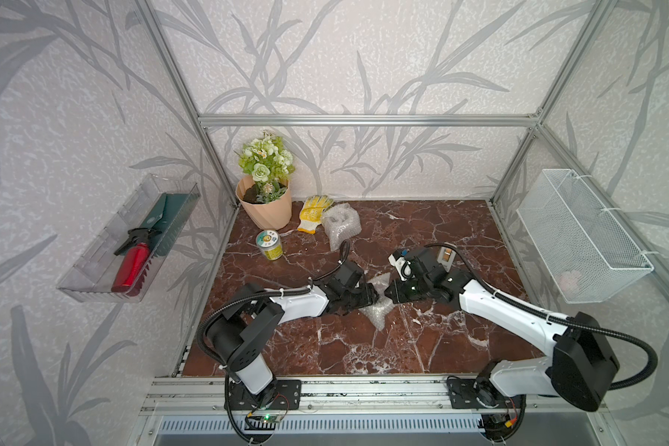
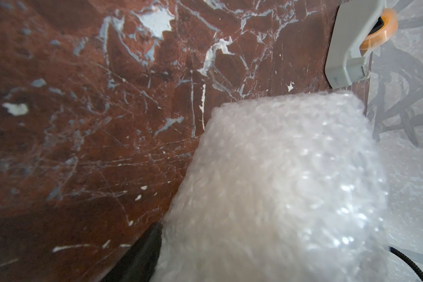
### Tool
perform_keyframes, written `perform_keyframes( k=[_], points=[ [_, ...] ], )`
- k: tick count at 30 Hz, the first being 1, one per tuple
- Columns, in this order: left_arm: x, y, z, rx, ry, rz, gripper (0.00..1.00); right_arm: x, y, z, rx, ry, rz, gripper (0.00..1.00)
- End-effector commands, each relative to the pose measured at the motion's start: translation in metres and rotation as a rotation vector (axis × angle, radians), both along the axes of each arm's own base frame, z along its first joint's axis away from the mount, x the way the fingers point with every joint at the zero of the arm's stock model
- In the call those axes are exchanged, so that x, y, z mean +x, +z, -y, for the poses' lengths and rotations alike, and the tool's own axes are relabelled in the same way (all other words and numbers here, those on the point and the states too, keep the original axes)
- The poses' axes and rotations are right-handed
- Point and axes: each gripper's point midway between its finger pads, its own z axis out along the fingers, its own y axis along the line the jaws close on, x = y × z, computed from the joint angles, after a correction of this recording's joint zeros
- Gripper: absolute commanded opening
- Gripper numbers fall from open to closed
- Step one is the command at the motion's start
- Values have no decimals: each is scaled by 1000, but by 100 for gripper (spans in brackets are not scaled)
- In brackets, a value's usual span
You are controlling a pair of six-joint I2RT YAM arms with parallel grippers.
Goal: Wrap mugs in bubble wrap
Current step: Stick the tape on the bubble wrap.
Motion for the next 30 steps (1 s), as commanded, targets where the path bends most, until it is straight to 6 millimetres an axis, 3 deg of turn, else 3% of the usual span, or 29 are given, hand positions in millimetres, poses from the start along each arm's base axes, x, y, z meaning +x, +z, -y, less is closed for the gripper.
perform_keyframes(
  k=[1, 9, 15, 19, 26, 30],
  points=[
    [-21, -31, -13, 96, -19, -90, 66, 7, 8, -15, 53, 21, -6, 6],
    [-21, -32, -14, 100, -16, -91, 66, 18, -28, -10, -39, -16, -65, 2],
    [-22, -32, -14, 100, -20, -92, 66, 22, -57, 9, -158, -72, -115, 0],
    [-23, -33, -15, 103, -18, -94, 66, 22, -45, 7, -135, -63, -97, 0],
    [-22, -34, -14, 101, -20, -96, 66, 30, 12, 0, -9, -58, 51, 5],
    [-23, -34, -14, 100, -19, -96, 66, 33, 14, -7, 8, -35, 36, 5]
  ],
)
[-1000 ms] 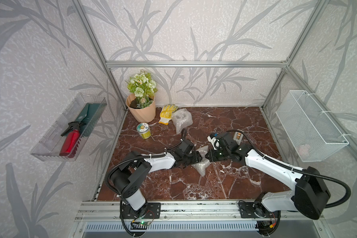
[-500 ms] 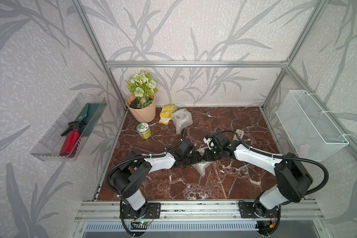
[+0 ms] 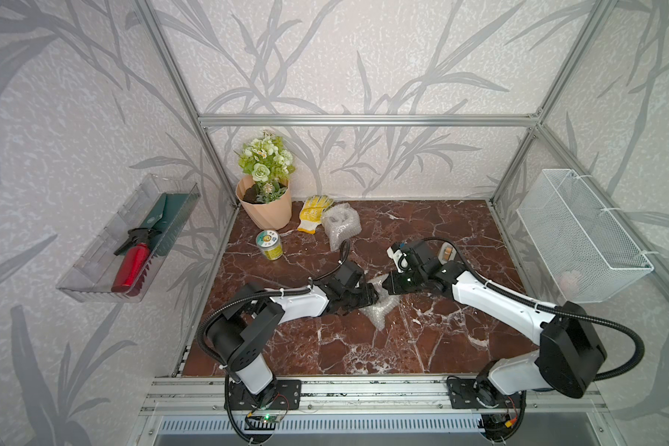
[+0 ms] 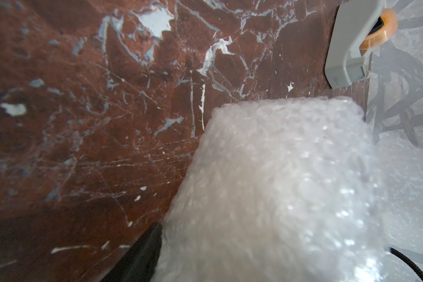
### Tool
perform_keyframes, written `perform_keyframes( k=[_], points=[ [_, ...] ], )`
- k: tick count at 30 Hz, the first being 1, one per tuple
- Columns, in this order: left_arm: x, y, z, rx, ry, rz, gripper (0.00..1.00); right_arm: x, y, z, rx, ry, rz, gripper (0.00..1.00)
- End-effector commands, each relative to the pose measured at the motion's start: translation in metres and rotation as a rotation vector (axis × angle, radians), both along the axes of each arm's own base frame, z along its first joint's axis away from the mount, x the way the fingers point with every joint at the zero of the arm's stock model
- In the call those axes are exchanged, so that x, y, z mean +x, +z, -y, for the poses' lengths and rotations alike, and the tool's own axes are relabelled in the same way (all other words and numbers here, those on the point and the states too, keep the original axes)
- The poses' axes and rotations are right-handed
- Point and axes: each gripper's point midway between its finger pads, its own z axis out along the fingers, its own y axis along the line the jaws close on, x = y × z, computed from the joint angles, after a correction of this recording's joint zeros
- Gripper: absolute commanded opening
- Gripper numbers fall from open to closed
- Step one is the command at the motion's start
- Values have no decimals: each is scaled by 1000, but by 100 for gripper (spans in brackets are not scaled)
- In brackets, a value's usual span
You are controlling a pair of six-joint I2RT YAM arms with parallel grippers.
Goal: Wrap mugs in bubble wrap
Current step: Stick the tape on the bubble wrap.
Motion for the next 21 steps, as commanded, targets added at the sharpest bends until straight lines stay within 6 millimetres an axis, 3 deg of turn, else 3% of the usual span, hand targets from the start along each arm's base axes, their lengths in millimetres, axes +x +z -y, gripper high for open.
perform_keyframes(
  k=[1, 7, 14, 17, 21],
  points=[
    [-22, -33, -14, 101, -18, -96, 66, 6, 4, -7, 11, 28, 6, 4],
    [-23, -33, -14, 101, -19, -95, 66, 14, -12, -18, 8, 59, -45, 2],
    [-23, -33, -14, 102, -19, -95, 66, 37, -33, -7, -27, -25, -84, 0],
    [-23, -34, -15, 104, -19, -97, 66, 35, -25, -8, -1, -12, -81, 0],
    [-23, -35, -15, 104, -19, -98, 66, 16, 1, -11, 90, 21, -65, 0]
  ],
)
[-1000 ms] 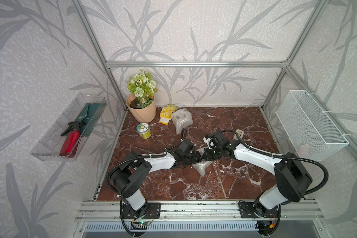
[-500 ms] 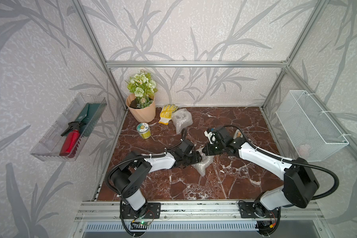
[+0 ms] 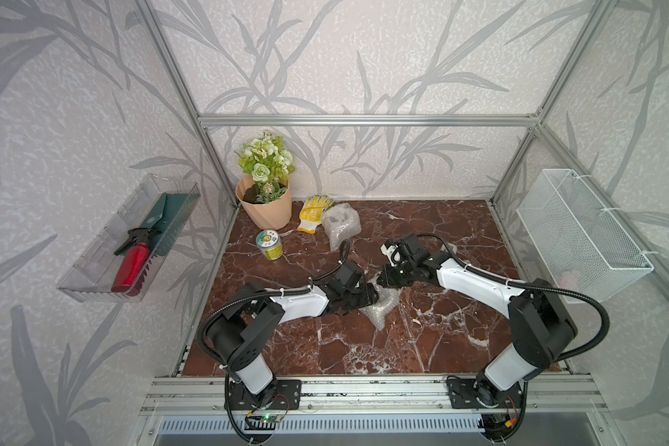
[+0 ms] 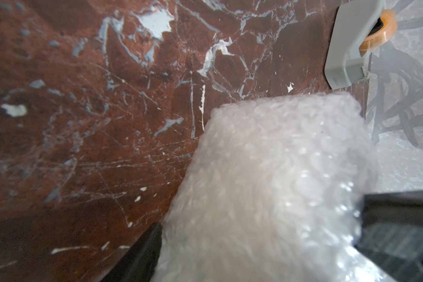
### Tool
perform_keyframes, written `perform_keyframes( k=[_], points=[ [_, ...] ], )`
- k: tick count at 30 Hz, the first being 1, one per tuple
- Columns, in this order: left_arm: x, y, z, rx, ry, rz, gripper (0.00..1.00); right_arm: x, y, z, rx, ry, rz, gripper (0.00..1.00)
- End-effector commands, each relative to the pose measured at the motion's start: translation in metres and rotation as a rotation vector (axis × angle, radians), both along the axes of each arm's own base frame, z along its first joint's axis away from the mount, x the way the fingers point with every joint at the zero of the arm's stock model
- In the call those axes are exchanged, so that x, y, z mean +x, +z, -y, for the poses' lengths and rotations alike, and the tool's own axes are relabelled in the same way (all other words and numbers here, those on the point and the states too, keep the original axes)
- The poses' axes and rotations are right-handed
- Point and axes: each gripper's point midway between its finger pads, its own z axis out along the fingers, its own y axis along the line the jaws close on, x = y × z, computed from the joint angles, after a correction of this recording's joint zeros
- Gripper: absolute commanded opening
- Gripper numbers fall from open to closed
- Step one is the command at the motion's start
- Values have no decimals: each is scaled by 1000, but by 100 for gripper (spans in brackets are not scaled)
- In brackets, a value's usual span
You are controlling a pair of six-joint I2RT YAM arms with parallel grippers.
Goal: Wrap mugs in bubble wrap
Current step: Stick the tape on the bubble wrap.
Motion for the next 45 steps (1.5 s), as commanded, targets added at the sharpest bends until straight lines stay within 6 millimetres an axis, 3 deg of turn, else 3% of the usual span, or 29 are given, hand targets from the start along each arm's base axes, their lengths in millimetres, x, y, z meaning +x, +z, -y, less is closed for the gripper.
perform_keyframes(
  k=[1, 9, 14, 18, 21, 26, 28, 35, 45],
  points=[
    [-24, -35, -15, 104, -19, -98, 66, -13, 31, 1, 84, 5, 29, 0],
    [-22, -34, -13, 99, -22, -98, 66, -63, 16, 10, 156, 33, -79, 0],
    [-22, -33, -12, 98, -21, -99, 66, -79, -7, 5, 163, 83, -151, 0],
    [-22, -33, -12, 98, -18, -100, 66, -79, -21, 12, 112, 62, -162, 0],
    [-21, -31, -12, 96, -16, -93, 66, -74, -8, 15, 112, 52, -113, 0],
    [-19, -26, -11, 96, -20, -85, 66, -67, 35, 10, 186, 62, 3, 0],
    [-19, -26, -10, 95, -22, -86, 66, -73, 38, 5, 218, 94, -22, 0],
    [-20, -27, -11, 98, -18, -89, 66, -93, 9, 9, 190, 119, -92, 0],
    [-19, -26, -11, 99, -18, -87, 65, -93, -26, 17, 107, 96, -139, 0]
  ],
)
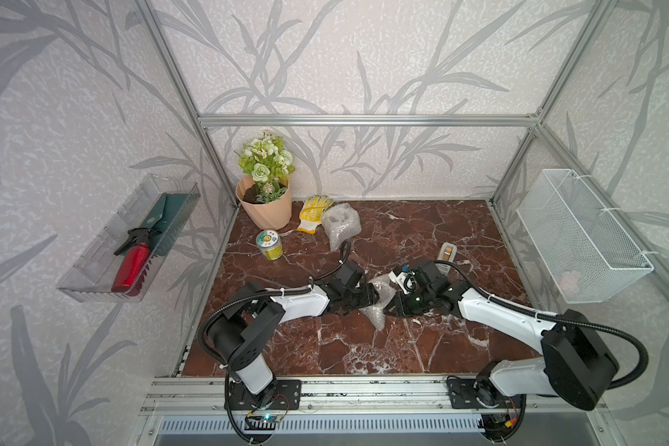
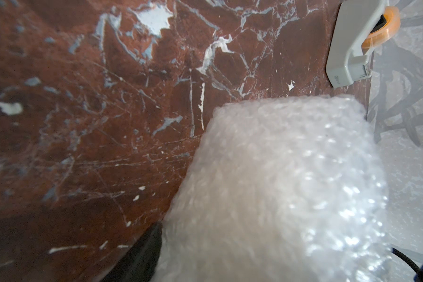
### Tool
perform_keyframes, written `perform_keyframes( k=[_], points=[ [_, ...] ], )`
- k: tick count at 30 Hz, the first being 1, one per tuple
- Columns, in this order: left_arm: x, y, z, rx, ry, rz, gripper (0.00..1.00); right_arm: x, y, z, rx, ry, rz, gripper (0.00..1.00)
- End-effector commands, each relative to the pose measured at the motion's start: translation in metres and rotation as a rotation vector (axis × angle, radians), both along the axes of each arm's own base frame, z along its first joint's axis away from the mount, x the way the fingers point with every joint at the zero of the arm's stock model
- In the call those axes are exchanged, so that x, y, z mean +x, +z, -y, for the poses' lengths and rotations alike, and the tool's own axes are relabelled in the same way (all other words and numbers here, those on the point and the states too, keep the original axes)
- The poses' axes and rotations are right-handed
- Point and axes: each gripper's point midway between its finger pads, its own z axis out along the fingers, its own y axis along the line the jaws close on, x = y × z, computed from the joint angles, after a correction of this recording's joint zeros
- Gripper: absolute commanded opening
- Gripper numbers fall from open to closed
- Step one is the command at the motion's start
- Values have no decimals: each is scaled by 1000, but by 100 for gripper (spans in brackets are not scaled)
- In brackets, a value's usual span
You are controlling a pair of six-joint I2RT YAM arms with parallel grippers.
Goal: Wrap mugs in bubble wrap
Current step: Stick the tape on the bubble wrap, then reset both arms
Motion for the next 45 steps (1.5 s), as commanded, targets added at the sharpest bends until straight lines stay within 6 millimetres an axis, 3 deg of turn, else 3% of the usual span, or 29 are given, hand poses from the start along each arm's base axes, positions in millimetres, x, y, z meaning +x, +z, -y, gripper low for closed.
perform_keyframes(
  k=[1, 7, 16, 22, 26, 29, 31, 33, 35, 38, 41, 45],
  points=[
    [-19, -27, -13, 98, -15, -82, 65, 4, -12, 5, -56, -13, 12, 0],
    [-18, -22, -11, 84, -16, -75, 69, 20, -12, 21, -147, -123, 55, 0],
    [-12, 10, -9, 62, -9, -24, 81, 18, 39, 37, -111, -153, 216, 11],
    [-16, 35, -28, 112, 24, 9, 84, 18, 53, 59, -167, -215, 298, 17],
    [-27, 43, -59, 199, 64, 23, 84, 22, 62, 73, -198, -267, 350, 22],
    [-34, 61, -79, 237, 74, 80, 84, 26, 69, 88, -239, -317, 410, 27],
    [-36, 77, -101, 281, 103, 157, 88, 33, 72, 103, -286, -369, 475, 37],
    [-32, 96, -134, 344, 183, 273, 99, 42, 73, 122, -353, -428, 547, 56],
    [-30, 115, -167, 408, 262, 382, 99, 52, 73, 142, -425, -482, 596, 71],
    [-27, 146, -223, 517, 434, 547, 99, 69, 74, 169, -558, -510, 702, 81],
    [-21, 159, -261, 588, 527, 695, 100, 86, 81, 201, -723, -595, 810, 99],
    [-11, 152, -296, 712, 609, 884, 100, 111, 65, 212, -766, -575, 967, 99]
  ],
)
